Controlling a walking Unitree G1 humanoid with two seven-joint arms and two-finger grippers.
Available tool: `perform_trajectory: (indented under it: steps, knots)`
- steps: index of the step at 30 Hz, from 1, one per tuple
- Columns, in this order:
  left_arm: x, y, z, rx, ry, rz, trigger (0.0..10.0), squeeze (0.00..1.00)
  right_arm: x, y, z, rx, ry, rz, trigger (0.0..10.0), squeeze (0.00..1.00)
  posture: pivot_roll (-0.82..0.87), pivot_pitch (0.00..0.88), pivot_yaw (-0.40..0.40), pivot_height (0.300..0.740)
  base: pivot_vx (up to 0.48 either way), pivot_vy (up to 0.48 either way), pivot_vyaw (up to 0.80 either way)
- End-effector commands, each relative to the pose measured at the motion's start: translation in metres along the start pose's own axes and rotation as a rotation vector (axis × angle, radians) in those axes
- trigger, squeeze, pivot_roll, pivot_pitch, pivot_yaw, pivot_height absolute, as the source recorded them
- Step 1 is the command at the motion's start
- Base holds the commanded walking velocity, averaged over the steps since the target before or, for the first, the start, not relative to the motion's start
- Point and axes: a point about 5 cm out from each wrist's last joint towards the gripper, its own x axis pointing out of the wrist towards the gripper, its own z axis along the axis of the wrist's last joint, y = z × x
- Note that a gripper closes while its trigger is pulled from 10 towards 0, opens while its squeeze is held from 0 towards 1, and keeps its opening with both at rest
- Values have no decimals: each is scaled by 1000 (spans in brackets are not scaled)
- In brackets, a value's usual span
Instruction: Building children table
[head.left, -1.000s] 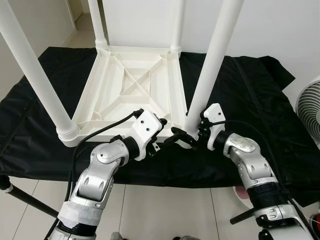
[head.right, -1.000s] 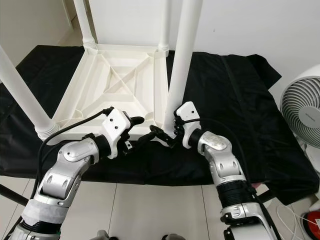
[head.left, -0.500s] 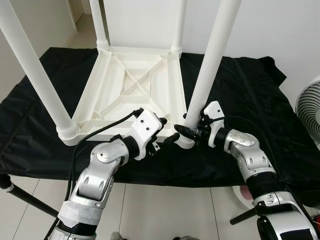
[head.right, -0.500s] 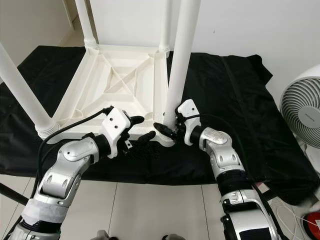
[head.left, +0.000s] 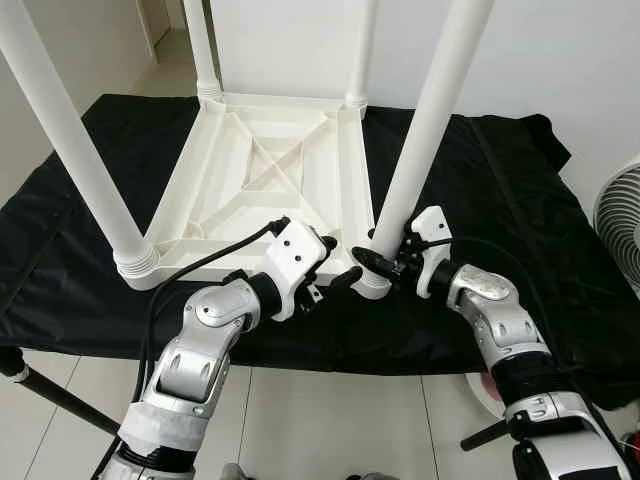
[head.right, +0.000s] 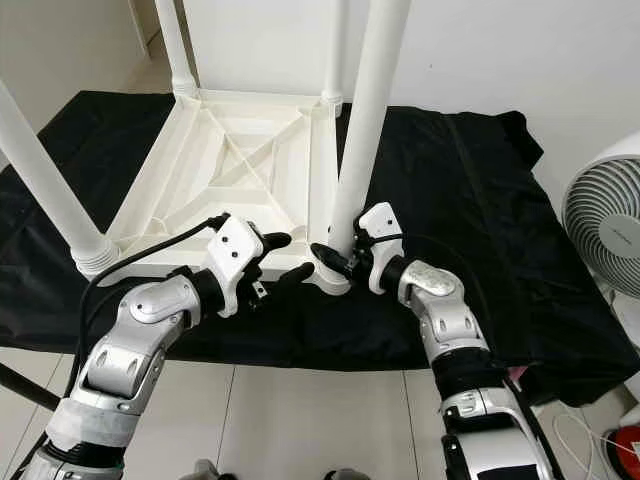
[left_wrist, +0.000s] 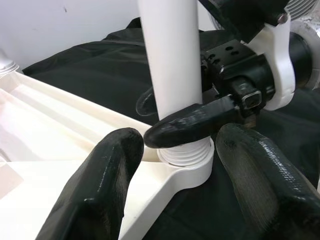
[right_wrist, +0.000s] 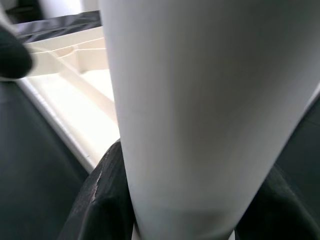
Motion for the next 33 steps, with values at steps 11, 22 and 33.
perform_trajectory:
  steps: [11, 22, 33]
  knots:
    - [1, -3, -3, -21, 10, 72, 10000, 0, 2, 8, -15, 145, 47, -470, 10000, 0, -121, 69, 0, 740, 0, 0, 0]
    - [2, -4, -2, -18, 5, 70, 10000, 0, -7, 30, -18, 211, 129, -843, 10000, 0, -120, 60, -5, 740, 0, 0, 0]
    - [4, -5, -3, -15, 2, 56, 10000, 0, -11, 30, -10, 186, 78, -852, 10000, 875, -134, 45, -6, 740, 0, 0, 0]
